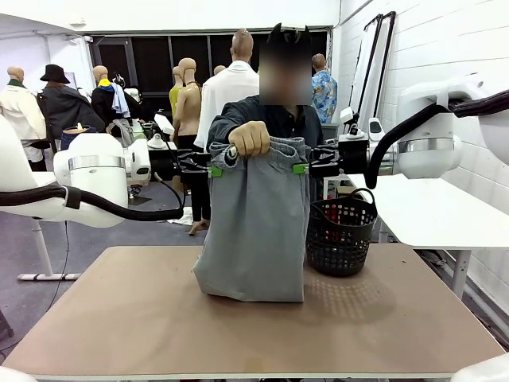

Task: Fold the training pants.
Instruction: Release the ends of the Training pants and then grab the overlapped ends.

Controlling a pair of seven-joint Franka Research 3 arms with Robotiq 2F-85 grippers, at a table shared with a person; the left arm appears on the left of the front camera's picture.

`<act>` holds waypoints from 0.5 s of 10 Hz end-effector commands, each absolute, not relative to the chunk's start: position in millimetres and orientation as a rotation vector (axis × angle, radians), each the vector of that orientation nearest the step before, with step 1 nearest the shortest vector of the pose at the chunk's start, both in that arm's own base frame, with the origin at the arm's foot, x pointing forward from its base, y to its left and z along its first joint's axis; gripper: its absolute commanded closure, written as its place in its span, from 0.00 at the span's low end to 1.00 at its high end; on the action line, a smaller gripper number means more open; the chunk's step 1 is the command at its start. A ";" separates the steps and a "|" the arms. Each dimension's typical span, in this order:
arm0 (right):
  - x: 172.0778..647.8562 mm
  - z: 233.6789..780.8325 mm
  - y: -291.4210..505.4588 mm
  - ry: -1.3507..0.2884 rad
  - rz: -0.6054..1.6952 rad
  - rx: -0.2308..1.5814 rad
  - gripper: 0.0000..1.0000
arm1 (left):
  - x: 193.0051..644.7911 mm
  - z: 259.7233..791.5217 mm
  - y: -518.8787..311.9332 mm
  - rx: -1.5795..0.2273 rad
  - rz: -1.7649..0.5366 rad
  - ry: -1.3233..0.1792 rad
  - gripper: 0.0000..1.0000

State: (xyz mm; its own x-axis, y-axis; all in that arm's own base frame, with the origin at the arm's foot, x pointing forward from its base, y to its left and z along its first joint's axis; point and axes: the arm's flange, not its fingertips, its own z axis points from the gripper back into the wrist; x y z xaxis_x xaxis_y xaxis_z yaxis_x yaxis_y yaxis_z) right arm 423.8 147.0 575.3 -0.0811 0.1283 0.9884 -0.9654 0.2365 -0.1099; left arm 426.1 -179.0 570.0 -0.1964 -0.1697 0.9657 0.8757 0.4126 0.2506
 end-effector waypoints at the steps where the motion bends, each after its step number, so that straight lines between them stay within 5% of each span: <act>1: 425.2 570.3 149.8 -1.331 1.126 0.889 0.00 | 431.4 564.1 -186.6 -0.645 -1.062 -1.513 0.00; 5: 432.9 565.7 158.8 -1.293 1.137 0.976 0.00 | 433.0 562.4 -189.5 -0.712 -1.092 -1.455 0.00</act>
